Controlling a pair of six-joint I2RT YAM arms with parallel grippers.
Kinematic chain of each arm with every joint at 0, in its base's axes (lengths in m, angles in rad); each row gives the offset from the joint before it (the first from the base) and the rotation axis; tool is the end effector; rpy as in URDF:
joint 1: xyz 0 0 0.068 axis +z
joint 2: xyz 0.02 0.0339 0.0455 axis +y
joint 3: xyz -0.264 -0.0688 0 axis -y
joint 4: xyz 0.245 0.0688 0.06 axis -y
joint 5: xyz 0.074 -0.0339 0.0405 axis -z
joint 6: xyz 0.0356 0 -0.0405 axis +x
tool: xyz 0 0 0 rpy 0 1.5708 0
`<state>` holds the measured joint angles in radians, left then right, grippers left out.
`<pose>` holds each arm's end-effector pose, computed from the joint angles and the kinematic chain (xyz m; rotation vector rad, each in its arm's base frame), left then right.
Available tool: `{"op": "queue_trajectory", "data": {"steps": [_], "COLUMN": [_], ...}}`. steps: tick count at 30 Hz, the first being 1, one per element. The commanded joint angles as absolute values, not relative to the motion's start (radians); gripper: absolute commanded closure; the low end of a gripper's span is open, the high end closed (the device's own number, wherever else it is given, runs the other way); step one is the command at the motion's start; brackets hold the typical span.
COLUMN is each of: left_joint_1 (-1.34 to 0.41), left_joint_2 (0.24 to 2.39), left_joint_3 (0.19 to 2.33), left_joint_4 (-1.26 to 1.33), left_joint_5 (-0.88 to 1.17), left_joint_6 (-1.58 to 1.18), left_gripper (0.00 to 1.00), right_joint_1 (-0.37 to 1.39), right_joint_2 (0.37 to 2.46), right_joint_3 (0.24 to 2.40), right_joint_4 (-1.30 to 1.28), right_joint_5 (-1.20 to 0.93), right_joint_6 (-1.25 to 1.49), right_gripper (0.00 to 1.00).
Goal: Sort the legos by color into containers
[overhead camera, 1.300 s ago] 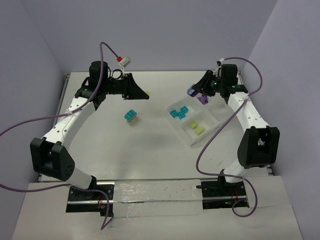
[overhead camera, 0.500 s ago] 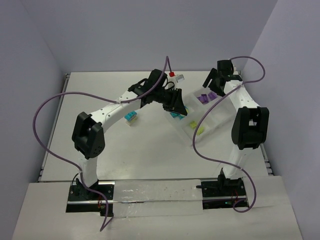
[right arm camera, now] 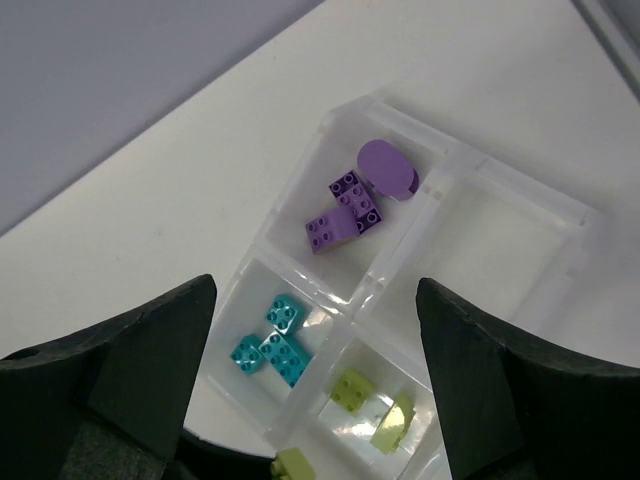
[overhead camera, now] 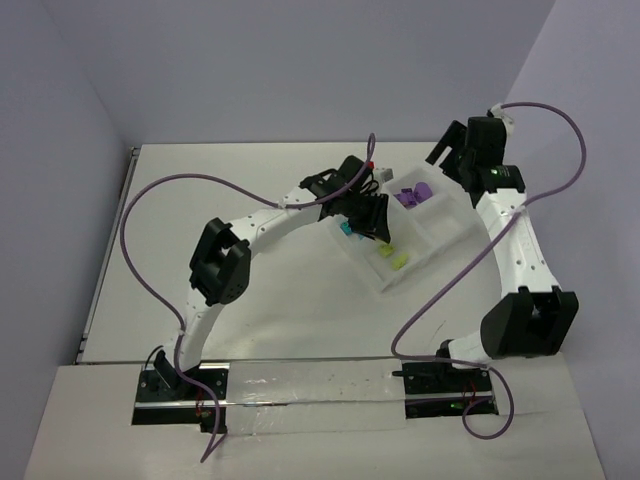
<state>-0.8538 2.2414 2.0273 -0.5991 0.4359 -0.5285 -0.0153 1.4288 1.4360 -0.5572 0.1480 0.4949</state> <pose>0.3233 -0.3937 0.2497 0.6487 2.5344 -1.1058 0.3202 -0.0101 0.3795 0.6186 2.0244 0.1289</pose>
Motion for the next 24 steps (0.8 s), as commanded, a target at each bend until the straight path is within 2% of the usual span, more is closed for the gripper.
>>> {"op": "queue_trajectory", "data": {"steps": [1,2,5,7,13,19,24], "left_joint_1": [-0.872,-0.875,-0.877,-0.877,-0.877,-0.847,-0.779], "left_joint_2": [2.274,2.277,2.29,2.282,2.136,1.848,1.702], "left_joint_3": [2.111,2.116,2.149,2.163,2.114,1.816,1.628], "left_joint_4": [-0.639,-0.642,-0.685,-0.698,-0.729,-0.745,-0.779], "left_joint_5": [0.375,0.372,0.356,0.336,0.176,-0.143,-0.259], "left_joint_6": [-0.498,-0.495,-0.482,-0.471,-0.43,-0.371,-0.279], "left_gripper": [0.3,0.21,0.04,0.02,0.02,0.03,0.01], "right_joint_1": [-0.035,-0.036,-0.049,-0.055,-0.061,-0.063,-0.063], "right_joint_2": [1.331,1.321,1.307,1.307,1.308,1.308,1.307], "right_joint_3": [1.404,1.404,1.417,1.43,1.442,1.436,1.418], "right_joint_4": [-0.552,-0.552,-0.561,-0.564,-0.565,-0.566,-0.555], "right_joint_5": [0.187,0.192,0.199,0.201,0.18,0.16,0.137], "right_joint_6": [0.514,0.51,0.488,0.483,0.488,0.477,0.477], "right_gripper": [0.11,0.1,0.1,0.09,0.09,0.1,0.1]}}
